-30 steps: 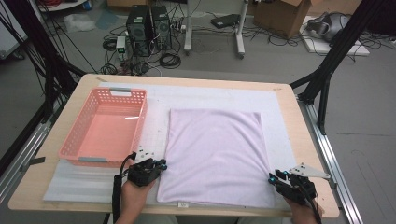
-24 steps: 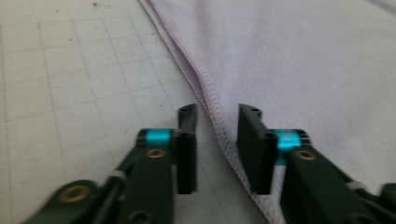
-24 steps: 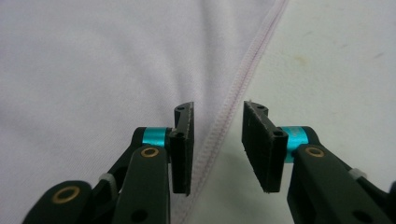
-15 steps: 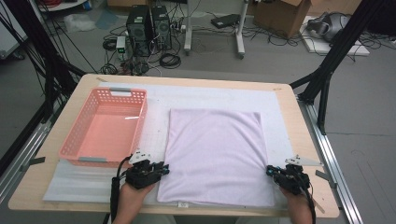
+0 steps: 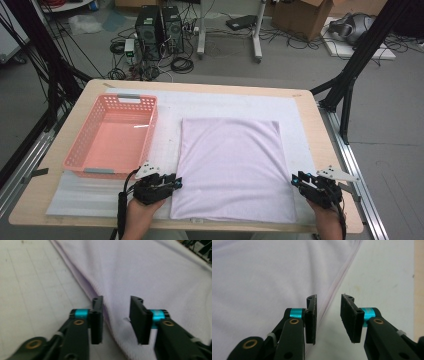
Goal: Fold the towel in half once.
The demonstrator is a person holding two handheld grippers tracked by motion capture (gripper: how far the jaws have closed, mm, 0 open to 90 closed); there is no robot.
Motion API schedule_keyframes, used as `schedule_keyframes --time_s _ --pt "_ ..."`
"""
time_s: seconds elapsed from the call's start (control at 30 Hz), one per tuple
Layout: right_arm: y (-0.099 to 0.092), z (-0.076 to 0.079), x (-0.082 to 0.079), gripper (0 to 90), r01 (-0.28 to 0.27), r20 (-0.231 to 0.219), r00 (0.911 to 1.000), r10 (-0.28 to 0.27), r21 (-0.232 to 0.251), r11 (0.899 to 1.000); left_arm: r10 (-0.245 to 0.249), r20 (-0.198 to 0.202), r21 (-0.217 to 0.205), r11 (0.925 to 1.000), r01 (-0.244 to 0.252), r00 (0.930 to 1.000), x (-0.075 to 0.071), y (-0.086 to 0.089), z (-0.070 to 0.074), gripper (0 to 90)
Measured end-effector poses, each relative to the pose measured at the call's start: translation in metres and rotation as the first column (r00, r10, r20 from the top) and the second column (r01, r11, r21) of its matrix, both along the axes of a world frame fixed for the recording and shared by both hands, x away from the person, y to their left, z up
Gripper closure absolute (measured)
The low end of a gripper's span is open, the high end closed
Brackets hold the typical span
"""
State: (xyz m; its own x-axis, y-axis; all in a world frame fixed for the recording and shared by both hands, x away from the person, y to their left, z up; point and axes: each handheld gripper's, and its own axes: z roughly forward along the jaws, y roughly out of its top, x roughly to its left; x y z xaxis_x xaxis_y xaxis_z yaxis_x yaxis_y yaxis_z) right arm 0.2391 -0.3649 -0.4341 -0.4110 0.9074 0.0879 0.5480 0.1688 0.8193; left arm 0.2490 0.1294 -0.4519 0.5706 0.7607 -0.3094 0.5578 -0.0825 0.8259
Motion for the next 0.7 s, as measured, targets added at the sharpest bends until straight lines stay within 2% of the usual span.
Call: schedule_keyframes --time_s 0.1,0.13,0.23,0.33,0.47,0.53,0.63,0.7 --pt "0.003 0.003 0.019 68.8 -0.035 0.008 0.9994 0.035 -0.036 0.999 -0.038 0.068 -0.031 0.9987 0.04 0.997 0.005 -0.002 0.002 53.1" --pt "0.005 0.003 0.029 70.0 -0.056 0.01 0.9984 0.056 -0.054 0.997 -0.05 0.085 -0.029 0.9982 0.052 0.9952 0.006 -0.003 0.002 51.9" --pt "0.011 0.001 0.056 73.7 -0.097 0.004 0.9952 0.098 -0.059 0.994 -0.09 0.138 -0.009 0.9957 0.092 0.9863 0.011 -0.006 0.002 50.6" --pt "0.018 -0.002 0.086 78.4 -0.07 -0.005 0.9976 0.069 -0.096 0.993 -0.102 0.143 0.009 0.9948 0.102 0.9845 0.018 -0.008 0.003 49.9" --pt "0.027 -0.005 0.118 81.6 -0.067 -0.019 0.9977 0.066 -0.086 0.994 -0.099 0.116 0.028 0.995 0.096 0.9884 0.027 -0.01 0.004 49.0" --pt "0.034 -0.008 0.137 82.3 -0.078 -0.048 0.9961 0.075 -0.078 0.994 -0.092 0.108 0.035 0.9955 0.089 0.9899 0.032 -0.01 0.005 47.2" --pt "0.044 -0.012 0.157 85.1 -0.068 -0.087 0.9945 0.059 -0.11 0.992 -0.075 0.102 0.027 0.997 0.072 0.9919 0.035 -0.009 0.005 45.5" --pt "0.044 -0.013 0.165 86.3 -0.028 -0.071 0.9973 0.019 -0.126 0.992 -0.076 0.098 0.039 0.9966 0.072 0.9923 0.035 -0.01 0.004 44.6"
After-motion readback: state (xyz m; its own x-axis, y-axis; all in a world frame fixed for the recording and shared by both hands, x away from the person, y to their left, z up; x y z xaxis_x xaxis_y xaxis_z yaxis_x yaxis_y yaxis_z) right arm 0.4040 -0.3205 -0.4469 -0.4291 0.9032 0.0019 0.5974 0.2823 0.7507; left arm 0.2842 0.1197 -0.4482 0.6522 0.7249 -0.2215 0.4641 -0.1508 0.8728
